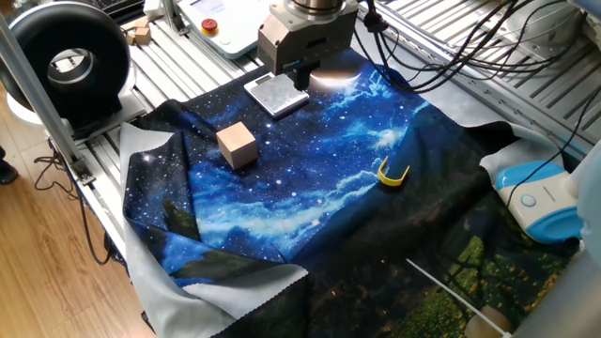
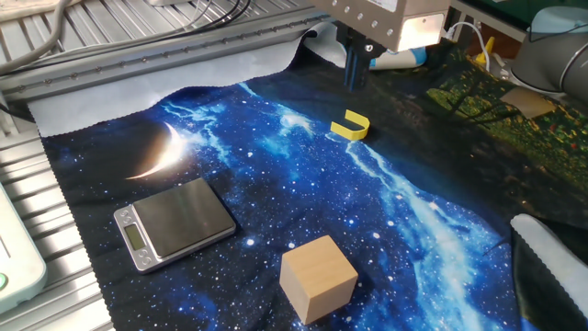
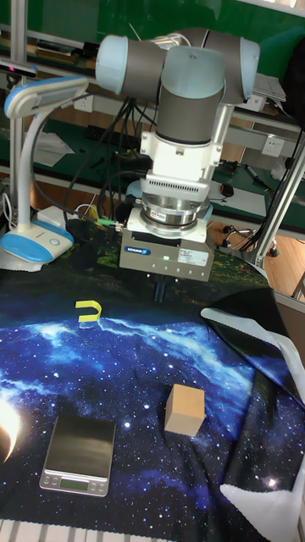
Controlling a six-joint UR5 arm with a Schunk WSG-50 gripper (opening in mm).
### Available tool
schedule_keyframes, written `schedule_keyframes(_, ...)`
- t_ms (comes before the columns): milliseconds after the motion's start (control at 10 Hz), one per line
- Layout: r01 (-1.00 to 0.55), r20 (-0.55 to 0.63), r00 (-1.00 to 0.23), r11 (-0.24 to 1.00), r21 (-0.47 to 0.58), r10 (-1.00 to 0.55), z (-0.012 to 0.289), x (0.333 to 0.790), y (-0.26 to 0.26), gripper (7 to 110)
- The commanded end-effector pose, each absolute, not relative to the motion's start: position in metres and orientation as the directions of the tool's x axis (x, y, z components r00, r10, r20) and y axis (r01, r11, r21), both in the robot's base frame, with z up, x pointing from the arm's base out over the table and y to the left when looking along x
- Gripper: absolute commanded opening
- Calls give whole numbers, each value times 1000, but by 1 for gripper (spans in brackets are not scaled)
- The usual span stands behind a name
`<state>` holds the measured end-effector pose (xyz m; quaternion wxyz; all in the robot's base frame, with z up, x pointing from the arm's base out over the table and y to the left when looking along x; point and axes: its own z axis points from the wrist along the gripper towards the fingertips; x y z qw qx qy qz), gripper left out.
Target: Place the block on the scale
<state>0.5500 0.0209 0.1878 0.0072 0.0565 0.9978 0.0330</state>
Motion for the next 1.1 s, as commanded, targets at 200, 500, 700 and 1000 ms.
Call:
schedule_keyframes(200,100,19,-995,995,21,100,187,575,23,7)
schedule_keyframes(500,110,28,-994,994,24,109,183,619,46,7)
schedule_keyframes(700,117,27,-993,993,26,117,172,647,60,7)
schedule_keyframes(1000,140,26,-990,990,22,139,154,677,82,7)
